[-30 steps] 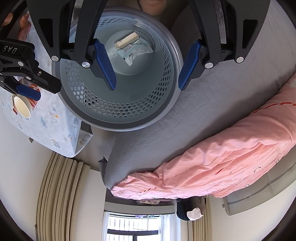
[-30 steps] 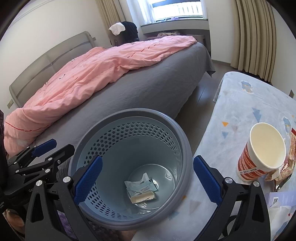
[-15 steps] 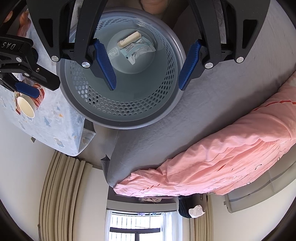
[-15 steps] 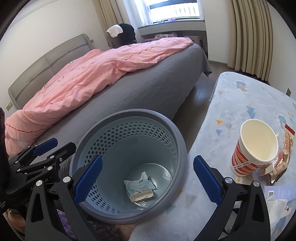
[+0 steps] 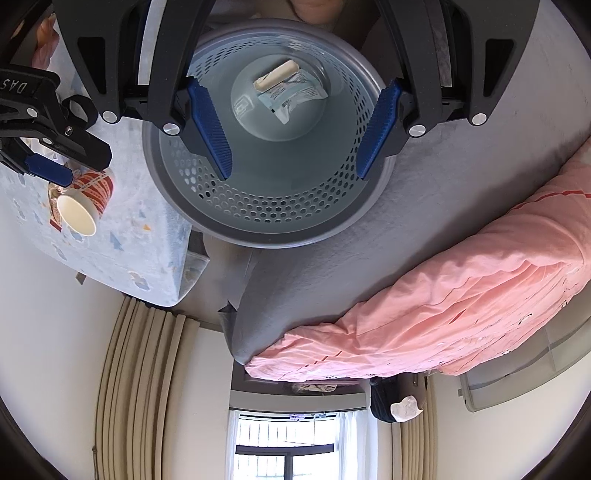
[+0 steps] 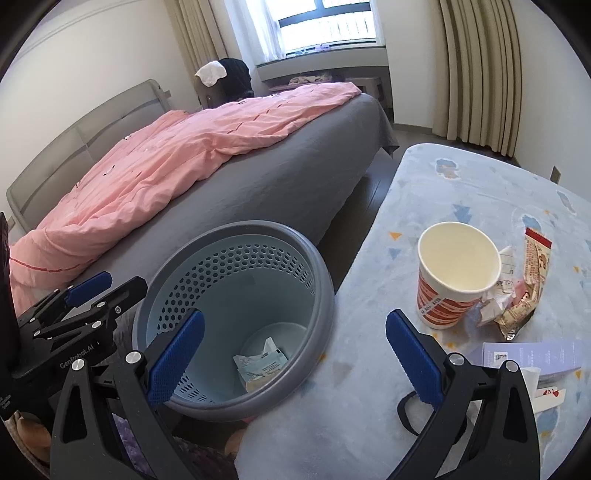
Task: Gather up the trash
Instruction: 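Move both grippers back from the wastebasket toward the table items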
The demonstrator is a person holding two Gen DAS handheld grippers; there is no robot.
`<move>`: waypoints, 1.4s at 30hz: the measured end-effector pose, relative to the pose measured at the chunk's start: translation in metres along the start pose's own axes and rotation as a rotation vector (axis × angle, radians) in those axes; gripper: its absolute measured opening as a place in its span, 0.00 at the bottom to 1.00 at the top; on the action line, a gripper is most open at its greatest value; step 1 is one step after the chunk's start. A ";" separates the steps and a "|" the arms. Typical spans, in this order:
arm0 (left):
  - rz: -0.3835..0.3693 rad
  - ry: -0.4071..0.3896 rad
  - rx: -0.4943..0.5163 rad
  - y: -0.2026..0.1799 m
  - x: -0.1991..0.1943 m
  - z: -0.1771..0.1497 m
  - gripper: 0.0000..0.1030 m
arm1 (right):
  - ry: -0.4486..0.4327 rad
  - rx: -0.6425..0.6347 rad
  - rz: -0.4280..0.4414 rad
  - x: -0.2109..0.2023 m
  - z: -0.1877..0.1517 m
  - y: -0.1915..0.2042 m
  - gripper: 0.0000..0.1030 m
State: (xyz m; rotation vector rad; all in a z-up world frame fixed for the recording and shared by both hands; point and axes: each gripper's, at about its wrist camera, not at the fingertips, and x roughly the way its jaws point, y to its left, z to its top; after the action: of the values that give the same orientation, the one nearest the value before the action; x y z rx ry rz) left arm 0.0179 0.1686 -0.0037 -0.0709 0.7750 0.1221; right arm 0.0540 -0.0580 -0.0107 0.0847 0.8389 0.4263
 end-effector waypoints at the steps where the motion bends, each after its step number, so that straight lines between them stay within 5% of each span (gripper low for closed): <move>1: -0.004 -0.002 0.003 -0.002 -0.001 0.000 0.65 | -0.002 0.005 -0.005 -0.003 -0.001 -0.003 0.94; 42: -0.189 -0.023 0.161 -0.123 -0.026 -0.026 0.66 | -0.053 0.263 -0.265 -0.112 -0.090 -0.138 0.94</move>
State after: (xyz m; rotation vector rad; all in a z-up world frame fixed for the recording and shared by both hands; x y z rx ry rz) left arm -0.0017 0.0417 -0.0019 0.0101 0.7492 -0.1187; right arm -0.0325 -0.2369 -0.0248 0.2241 0.8373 0.0634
